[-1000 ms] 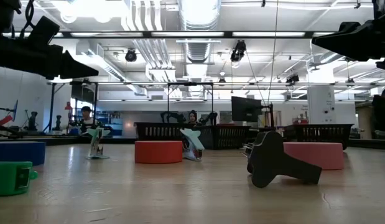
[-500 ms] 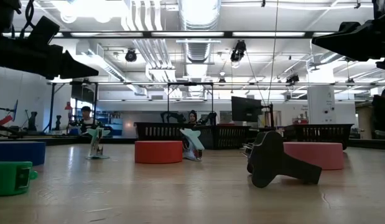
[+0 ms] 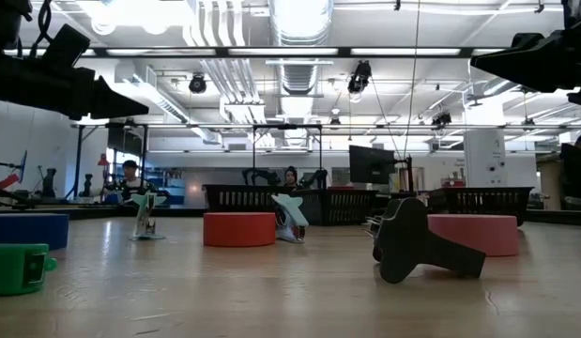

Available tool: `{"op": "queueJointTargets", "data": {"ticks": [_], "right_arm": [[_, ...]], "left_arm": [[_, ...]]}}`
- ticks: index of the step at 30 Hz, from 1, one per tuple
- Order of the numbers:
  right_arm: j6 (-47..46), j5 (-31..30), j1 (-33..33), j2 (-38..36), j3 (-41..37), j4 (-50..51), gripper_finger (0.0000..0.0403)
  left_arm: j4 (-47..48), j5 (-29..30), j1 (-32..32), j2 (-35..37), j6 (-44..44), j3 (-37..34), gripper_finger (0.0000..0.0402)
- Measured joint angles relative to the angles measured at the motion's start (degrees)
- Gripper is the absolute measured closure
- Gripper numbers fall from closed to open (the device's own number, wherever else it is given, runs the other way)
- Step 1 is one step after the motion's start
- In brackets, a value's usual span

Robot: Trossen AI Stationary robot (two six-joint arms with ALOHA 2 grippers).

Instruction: Pick and place Stapler, Stapler remover, tape

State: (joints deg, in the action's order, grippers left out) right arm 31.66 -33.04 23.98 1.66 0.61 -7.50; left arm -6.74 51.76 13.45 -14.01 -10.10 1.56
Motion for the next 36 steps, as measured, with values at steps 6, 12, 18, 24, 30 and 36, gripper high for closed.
{"op": "queueJointTargets", "data": {"ticks": [6,12,18,24,30,36], "right_arm": [[-0.07,0.0,-0.01,0.01,0.01,-0.01,0.0333],[-0.01,-0.02,0.01,0.01,0.01,-0.01,0.0322],[0.0,-0.02,0.0,0.0,0.01,0.0,0.0316],[-0.08,0.0,-0.01,0.0,0.01,-0.01,0.0325],[0.0,0.0,0.0,0.0,0.01,-0.01,0.0334],[-0.08,-0.02,0.01,0.01,0.01,-0.01,0.033]], "left_arm": [[0.02,0.0,0.0,0.0,0.0,0.02,0.0257],[0.02,-0.02,0.02,-0.01,0.01,0.02,0.0257],[0.0,-0.02,0.0,0.01,0.0,0.02,0.0257],[0.02,-0.02,0.0,0.01,-0.01,0.02,0.0257],[0.0,-0.02,0.02,0.01,0.0,0.02,0.0257],[0.0,-0.01,0.01,0.0,0.0,0.02,0.0257]]}}
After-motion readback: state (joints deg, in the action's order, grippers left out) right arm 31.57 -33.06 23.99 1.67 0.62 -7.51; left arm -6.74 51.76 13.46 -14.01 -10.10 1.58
